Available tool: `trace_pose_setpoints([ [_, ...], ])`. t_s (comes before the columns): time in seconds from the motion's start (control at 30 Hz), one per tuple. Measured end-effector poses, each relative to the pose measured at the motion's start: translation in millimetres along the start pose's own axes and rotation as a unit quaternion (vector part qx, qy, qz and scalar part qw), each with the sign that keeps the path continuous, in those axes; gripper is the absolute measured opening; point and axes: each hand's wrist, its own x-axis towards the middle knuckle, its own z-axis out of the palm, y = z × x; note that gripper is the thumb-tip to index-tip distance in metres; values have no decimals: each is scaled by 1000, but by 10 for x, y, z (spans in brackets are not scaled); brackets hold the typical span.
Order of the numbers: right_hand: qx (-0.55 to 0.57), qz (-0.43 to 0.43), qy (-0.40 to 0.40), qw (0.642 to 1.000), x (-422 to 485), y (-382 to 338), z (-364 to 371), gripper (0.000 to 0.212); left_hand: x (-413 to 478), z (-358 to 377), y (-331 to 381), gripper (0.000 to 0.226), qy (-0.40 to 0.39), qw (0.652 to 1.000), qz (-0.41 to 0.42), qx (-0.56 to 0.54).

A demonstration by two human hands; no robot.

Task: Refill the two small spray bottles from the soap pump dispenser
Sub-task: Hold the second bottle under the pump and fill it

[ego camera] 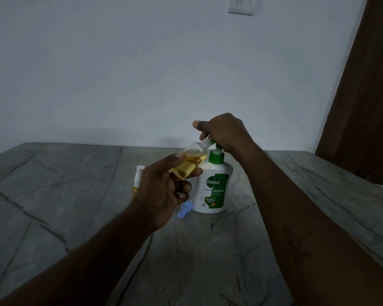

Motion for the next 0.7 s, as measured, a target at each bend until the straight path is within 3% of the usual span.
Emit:
trace_pose_setpoints([
  [0.33,31,61,-50,996,-7,12,36,43,1,-10,-9,54,8,1000,-5,1],
  [0.7,-5,-2,-4,1000,0,-13,-3,43,-4,8,0,55,-2,1000,4,6],
])
